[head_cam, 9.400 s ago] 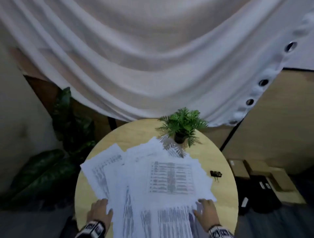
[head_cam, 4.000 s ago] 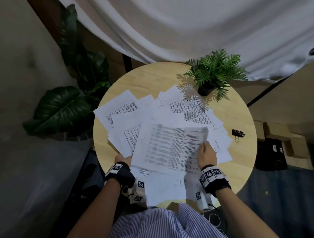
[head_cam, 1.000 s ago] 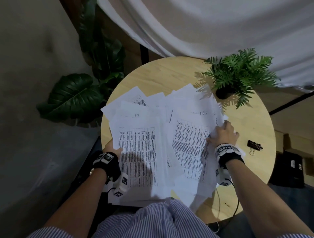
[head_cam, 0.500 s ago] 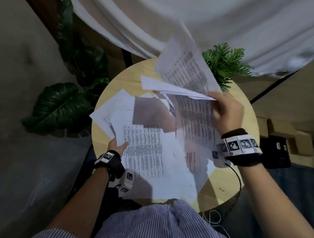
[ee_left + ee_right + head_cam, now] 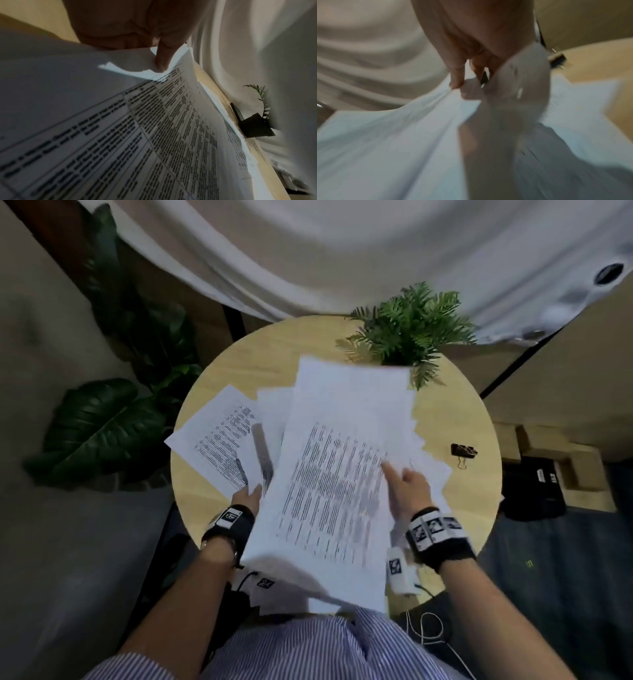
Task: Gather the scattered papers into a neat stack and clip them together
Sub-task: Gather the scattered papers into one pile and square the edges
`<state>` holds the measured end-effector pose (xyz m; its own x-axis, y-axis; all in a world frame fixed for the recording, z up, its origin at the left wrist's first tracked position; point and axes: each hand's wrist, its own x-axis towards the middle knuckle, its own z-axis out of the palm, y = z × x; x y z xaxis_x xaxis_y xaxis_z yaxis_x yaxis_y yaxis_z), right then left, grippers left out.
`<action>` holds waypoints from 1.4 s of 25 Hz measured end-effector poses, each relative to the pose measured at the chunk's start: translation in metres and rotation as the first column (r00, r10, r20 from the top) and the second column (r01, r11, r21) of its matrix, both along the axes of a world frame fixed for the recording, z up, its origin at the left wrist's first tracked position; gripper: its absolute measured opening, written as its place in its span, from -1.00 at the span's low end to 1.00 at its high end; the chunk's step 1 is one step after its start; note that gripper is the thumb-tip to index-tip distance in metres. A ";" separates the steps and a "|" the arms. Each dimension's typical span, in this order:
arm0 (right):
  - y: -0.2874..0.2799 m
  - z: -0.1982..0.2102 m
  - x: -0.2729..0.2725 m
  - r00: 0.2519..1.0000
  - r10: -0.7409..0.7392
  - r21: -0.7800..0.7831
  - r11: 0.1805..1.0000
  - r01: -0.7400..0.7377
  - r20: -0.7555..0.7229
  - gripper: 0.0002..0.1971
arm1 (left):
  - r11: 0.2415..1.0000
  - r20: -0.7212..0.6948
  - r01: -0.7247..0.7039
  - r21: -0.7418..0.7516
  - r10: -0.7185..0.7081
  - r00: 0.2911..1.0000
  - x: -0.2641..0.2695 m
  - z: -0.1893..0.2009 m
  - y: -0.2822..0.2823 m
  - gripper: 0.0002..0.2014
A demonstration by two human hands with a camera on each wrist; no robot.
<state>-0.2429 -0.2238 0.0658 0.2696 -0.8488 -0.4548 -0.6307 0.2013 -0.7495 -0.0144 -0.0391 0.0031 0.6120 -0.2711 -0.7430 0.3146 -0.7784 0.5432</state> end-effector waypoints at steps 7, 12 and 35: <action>0.029 -0.059 0.004 0.987 0.059 -0.019 0.998 -0.062 -0.148 -0.63 | 0.999 -0.122 0.023 0.037 -0.019 0.992 -0.013 0.022 -0.003 -0.17; 0.035 -0.062 0.043 0.973 0.219 -0.033 0.975 -0.222 -0.072 -0.66 | 0.986 -0.005 0.061 -0.153 -0.063 0.998 -0.028 0.024 0.001 -0.35; -0.050 -0.060 0.018 0.933 0.123 0.115 0.989 -0.089 -0.338 -0.12 | 0.942 0.190 -0.301 -0.149 0.326 0.926 0.022 0.008 0.047 -0.57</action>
<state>-0.2251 -0.2740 0.0057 0.1681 -0.7717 -0.6134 -0.8677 0.1795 -0.4636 0.0078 0.0078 0.0108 0.8175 -0.1157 -0.5642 0.4020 -0.5870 0.7028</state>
